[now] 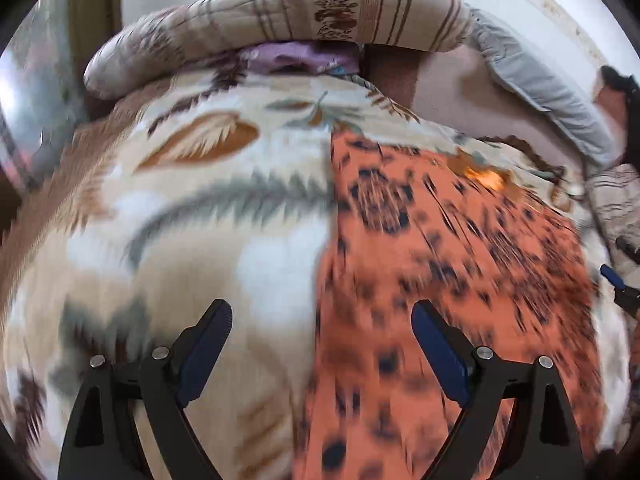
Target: Fold small clothes
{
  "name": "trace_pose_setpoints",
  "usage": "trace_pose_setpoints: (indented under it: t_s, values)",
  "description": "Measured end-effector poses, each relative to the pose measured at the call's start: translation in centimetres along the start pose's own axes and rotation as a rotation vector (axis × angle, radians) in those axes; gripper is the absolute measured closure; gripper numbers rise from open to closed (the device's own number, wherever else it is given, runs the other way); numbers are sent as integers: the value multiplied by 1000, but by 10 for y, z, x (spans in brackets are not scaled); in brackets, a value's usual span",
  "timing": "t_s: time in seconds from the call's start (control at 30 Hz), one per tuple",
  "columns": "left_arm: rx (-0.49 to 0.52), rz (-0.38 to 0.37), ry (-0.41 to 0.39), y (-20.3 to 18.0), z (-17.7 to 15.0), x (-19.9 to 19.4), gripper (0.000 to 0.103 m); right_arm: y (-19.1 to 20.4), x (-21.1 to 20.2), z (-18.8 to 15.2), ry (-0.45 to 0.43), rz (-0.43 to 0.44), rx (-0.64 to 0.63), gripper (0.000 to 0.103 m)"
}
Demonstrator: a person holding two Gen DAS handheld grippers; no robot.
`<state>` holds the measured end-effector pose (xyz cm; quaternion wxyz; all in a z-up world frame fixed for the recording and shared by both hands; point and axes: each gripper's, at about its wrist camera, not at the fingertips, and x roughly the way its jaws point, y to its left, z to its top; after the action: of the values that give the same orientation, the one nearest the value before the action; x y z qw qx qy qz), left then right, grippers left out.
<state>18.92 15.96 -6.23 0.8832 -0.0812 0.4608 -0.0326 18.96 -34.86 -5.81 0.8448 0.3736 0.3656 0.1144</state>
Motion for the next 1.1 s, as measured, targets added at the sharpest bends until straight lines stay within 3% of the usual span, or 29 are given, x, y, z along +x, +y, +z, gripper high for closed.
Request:
trace_pose_setpoints:
  t_s: [0.07,0.17,0.27,0.4,0.5,0.67,0.9,0.97,1.03,1.1]
  values:
    - [0,-35,14,4,-25,-19,11,5,-46,-35,-13,-60,-58,33]
    - [-15,-126,55,20,-79,-50,11,-1,-100,-80,67,-137,-109,32]
    - [-40,-148,95,27,-117,-65,11,-23,-146,-125,171,-259,-117,32]
    - [-72,-192,140,31,-153,-72,11,-59,-173,-171,269,-293,-16,32]
    - [-95,-164,145,34,-167,-71,11,-83,-183,-196,291,-283,43,32]
    - [-209,-213,125,51,-172,-84,11,-81,-191,-212,268,-233,32,31]
    - [-246,-238,155,50,-176,-76,14,-85,-194,-213,261,-198,46,31]
    - [-243,-230,147,48,-176,-75,18,-83,-191,-213,263,-195,44,31]
    - [-244,-228,158,48,-177,-75,43,-82,-191,-214,263,-188,37,31]
    - [-232,-209,166,47,-178,-73,46,-82,-192,-214,261,-186,38,32]
